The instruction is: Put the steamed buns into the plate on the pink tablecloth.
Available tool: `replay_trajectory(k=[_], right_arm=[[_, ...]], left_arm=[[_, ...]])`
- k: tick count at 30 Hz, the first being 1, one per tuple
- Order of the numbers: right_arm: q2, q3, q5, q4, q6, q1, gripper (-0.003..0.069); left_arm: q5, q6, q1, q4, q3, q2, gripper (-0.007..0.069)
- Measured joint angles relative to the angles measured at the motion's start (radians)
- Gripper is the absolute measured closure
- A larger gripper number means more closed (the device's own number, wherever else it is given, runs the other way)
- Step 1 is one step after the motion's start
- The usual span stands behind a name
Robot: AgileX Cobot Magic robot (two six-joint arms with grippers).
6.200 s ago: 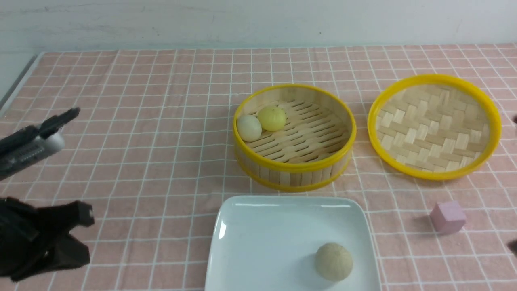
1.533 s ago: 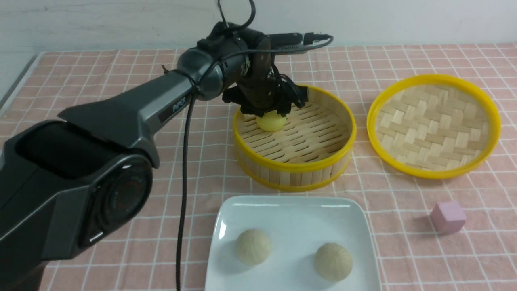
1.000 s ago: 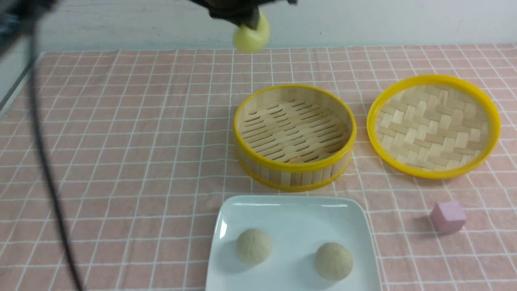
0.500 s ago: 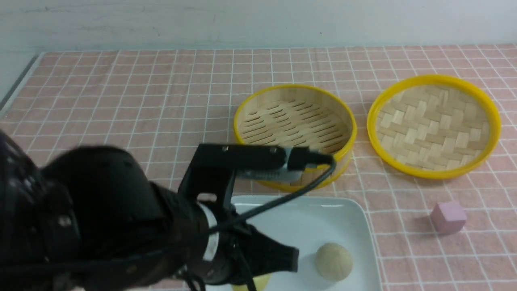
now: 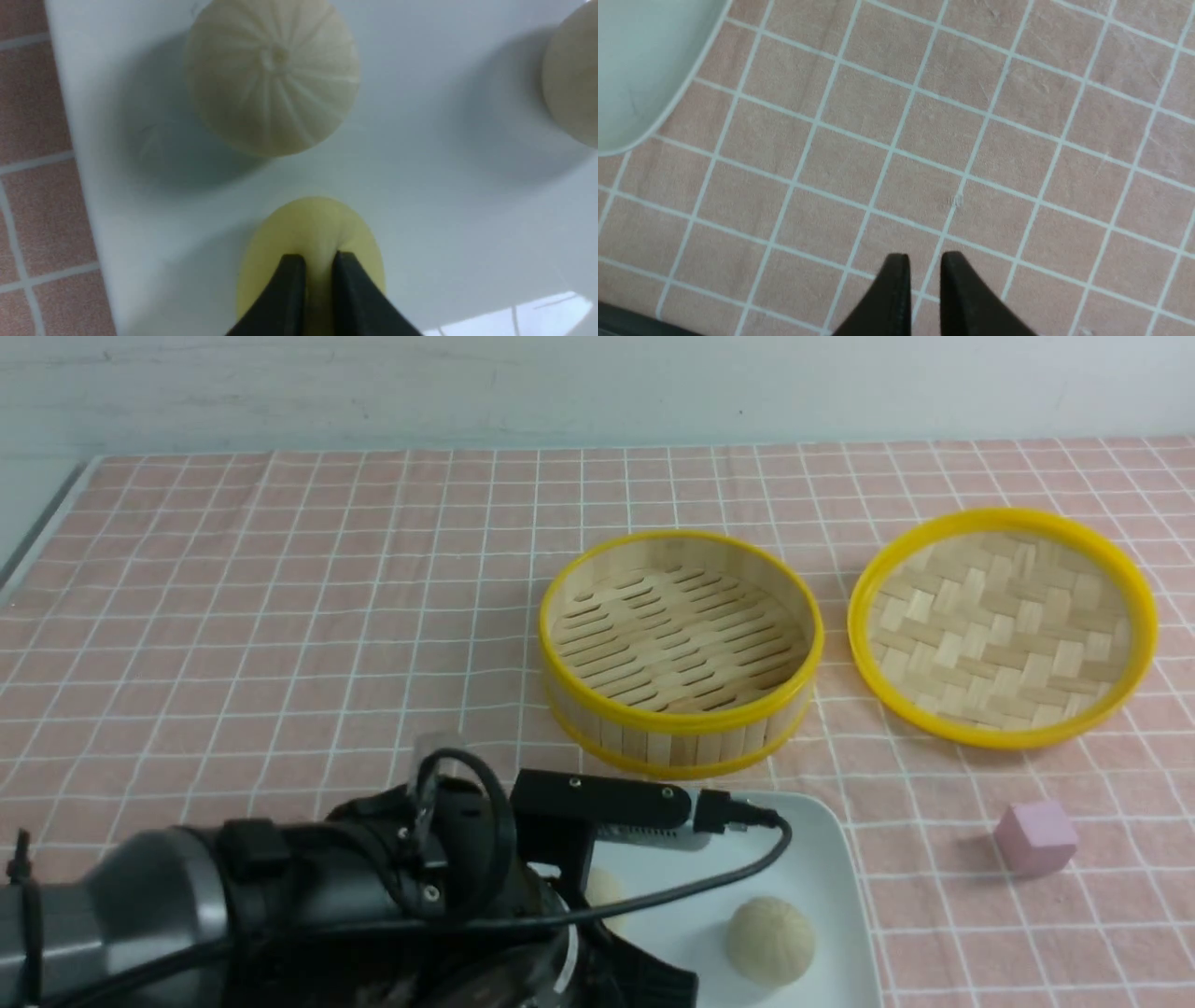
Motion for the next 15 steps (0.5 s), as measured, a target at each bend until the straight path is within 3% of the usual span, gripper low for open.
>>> replay_trajectory(k=[2, 6, 10, 15], right_arm=[[-0.047, -0.04, 0.041, -0.007, -0.003, 0.0, 0.0652], [-0.207, -0.118, 0.057, -0.038, -0.003, 0.0, 0.0672], [-0.392, -0.109, 0.061, -0.045, 0.035, 0.0, 0.0672], [-0.593, 0.032, -0.207, -0.051, 0.082, 0.0, 0.0671]], left_arm=[[0.006, -0.001, 0.0, 0.002, -0.013, -0.001, 0.0464], [0.025, -0.001, -0.001, 0.031, -0.07, -0.01, 0.0349], [0.051, -0.001, -0.001, 0.053, -0.112, -0.014, 0.03], [0.065, -0.001, -0.002, 0.057, -0.119, -0.014, 0.0291]])
